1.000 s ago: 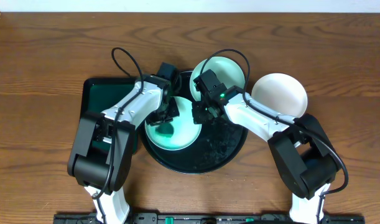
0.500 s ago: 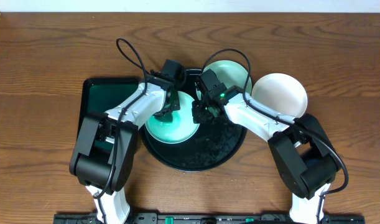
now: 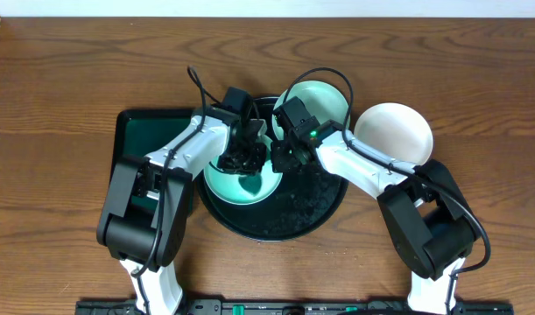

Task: Clean dirty plates on tray and stack at the side
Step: 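Scrub green plate with sponge while right gripper holds its rim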

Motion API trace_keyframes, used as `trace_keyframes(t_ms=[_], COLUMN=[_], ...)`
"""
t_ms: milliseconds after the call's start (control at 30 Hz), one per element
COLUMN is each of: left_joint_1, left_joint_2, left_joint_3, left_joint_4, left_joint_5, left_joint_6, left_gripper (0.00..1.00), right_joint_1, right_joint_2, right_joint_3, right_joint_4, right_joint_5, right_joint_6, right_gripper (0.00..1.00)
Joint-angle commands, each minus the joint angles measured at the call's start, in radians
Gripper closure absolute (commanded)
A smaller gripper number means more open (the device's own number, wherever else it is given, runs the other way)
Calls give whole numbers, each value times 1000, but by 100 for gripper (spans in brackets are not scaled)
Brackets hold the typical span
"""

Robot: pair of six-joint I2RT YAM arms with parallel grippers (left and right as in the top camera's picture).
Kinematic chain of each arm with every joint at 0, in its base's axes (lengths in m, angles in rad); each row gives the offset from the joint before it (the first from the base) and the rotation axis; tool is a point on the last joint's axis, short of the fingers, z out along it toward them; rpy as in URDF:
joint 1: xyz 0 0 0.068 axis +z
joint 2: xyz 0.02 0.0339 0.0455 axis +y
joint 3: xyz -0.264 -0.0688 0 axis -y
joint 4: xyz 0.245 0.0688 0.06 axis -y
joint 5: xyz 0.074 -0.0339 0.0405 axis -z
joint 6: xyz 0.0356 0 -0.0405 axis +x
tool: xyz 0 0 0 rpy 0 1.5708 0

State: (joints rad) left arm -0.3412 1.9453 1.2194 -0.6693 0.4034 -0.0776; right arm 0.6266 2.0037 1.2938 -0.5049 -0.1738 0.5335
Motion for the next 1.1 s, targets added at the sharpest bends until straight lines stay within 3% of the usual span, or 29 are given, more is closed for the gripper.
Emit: trace_keyframes(t_ms=[0,133,233,300,367,467,700,767,900,967,1067], left_joint_1=[-2,-2,-2,-2,-2,-10,-10,-10,-7,-1,13], left_joint_2=[28,28,28,28,28,28,28,28,28,28,28], left_joint_3=[-11,-11,-11,-11,-11,-11,-11,-11,-11,-11,-11], left_joint_4=[40,49,-3,-57,-84,-112,-119,-108,-64,-26,17], left_joint_5=[-144,-444,-690,-766,-753,-637,-43,68,70,5,-208], left_joint_6=[-86,-301,-535,-661,-687,-643,-250,-155,-140,-155,-247], left_gripper=[93,93,93,93,93,93,93,93,93,93,93], right_joint_1=[3,3,3,3,3,3,2,2,2,2,2], right_joint_2=[22,22,22,22,22,22,22,22,22,22,22], right_joint_3=[11,11,11,11,11,11,11,11,11,11,11], right_joint_4=[-7,-7,-7,-8,-8,-7,-8,-7,-7,-8,-8], right_joint_5=[12,12,12,12,12,12,12,12,12,12,12], right_joint_6=[-7,-7,-7,-7,-7,-7,-7,-7,-7,-7,-7], right_gripper=[99,99,99,99,99,99,99,99,99,99,99])
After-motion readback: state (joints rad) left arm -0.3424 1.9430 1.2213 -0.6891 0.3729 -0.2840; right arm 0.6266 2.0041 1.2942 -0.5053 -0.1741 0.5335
